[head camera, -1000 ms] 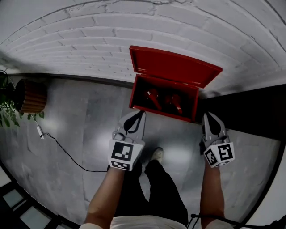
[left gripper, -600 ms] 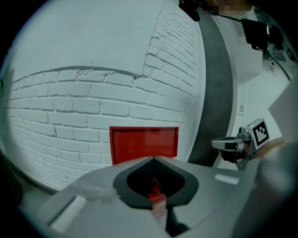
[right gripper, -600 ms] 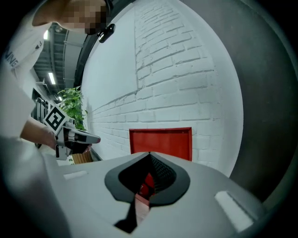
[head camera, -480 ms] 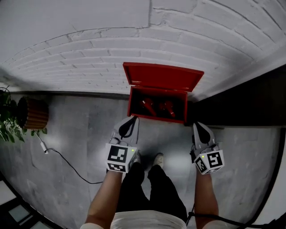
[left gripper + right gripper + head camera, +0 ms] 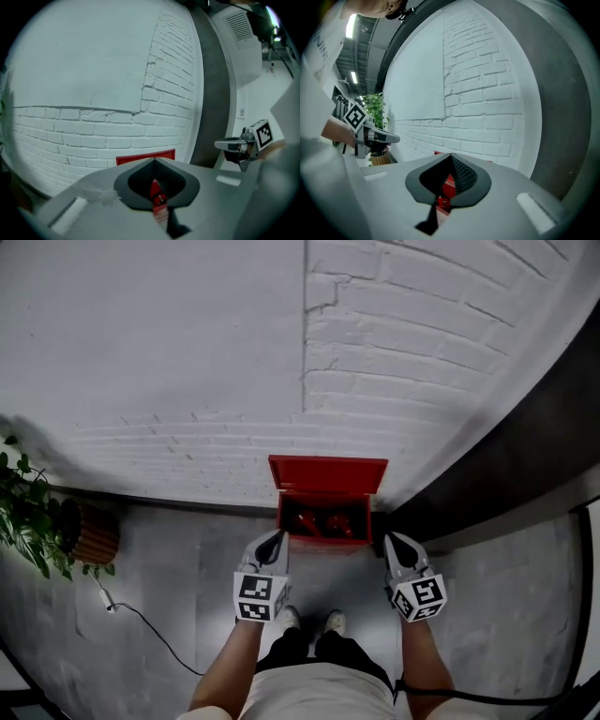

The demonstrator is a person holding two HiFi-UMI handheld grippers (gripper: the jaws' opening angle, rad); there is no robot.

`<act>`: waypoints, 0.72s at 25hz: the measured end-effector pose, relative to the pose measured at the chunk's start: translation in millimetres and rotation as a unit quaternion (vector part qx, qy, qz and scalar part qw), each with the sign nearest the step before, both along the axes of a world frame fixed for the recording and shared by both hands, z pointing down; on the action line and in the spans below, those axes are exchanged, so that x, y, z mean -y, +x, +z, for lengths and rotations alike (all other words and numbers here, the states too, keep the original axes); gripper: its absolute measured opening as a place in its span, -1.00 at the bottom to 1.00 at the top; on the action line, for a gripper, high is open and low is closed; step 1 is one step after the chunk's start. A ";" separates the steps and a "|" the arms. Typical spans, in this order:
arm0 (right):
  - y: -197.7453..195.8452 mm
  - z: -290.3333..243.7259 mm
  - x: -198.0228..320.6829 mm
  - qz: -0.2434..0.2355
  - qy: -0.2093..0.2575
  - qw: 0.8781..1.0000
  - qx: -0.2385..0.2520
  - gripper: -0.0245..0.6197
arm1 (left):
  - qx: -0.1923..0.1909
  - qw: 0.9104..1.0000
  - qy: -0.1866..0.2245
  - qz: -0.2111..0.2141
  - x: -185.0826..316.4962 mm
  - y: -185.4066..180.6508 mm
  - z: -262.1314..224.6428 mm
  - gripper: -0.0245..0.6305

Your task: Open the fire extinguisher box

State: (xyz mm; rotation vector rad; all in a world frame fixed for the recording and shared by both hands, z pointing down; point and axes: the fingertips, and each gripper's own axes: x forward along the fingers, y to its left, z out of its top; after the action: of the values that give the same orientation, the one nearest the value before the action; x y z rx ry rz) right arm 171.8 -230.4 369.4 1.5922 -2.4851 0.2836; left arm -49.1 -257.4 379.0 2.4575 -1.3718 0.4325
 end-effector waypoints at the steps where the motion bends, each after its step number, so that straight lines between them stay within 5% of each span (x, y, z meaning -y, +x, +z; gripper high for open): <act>1: 0.4 -5.8 0.6 0.000 0.001 1.000 -0.003 -0.90 | 0.002 1.000 0.007 0.004 1.9 1.9 -8.0 -0.91; 18: 0.0 -56.5 13.4 -0.022 0.025 0.999 -0.011 -0.90 | 0.013 0.999 0.039 -0.008 9.7 -6.7 -50.2 -0.91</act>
State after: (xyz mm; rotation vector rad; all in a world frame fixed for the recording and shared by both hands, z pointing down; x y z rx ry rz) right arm 171.9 -243.9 313.0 1.5489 -2.5257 0.1995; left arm -55.8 -267.2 328.8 2.5096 -1.4438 0.4176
